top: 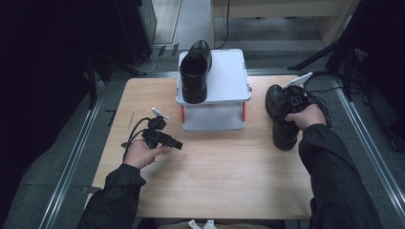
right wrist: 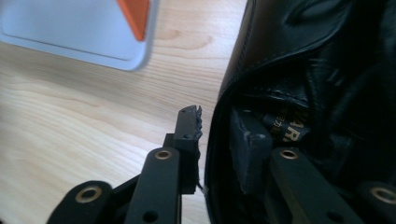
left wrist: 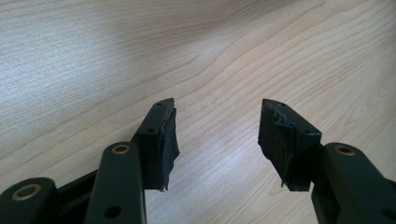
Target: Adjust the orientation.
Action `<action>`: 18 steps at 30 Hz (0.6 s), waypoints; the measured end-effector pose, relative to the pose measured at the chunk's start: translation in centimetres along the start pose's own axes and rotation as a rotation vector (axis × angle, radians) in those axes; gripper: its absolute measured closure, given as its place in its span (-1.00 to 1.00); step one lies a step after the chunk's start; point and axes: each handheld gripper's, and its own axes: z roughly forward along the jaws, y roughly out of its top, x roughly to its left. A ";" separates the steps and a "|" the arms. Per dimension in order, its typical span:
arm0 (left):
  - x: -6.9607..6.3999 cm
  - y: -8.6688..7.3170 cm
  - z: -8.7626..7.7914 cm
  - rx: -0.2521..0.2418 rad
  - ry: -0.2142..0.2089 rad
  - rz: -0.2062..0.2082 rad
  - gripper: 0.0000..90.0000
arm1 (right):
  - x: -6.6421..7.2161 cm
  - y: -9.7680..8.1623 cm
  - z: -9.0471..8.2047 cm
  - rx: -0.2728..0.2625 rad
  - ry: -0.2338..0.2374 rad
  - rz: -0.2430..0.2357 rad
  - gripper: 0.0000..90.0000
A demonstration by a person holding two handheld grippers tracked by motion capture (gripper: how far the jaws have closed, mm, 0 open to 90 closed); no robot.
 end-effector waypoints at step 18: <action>-0.1 0.1 0.5 0.012 -0.012 0.000 0.04 | -5.8 -1.7 -4.2 -0.053 -0.010 0.053 0.59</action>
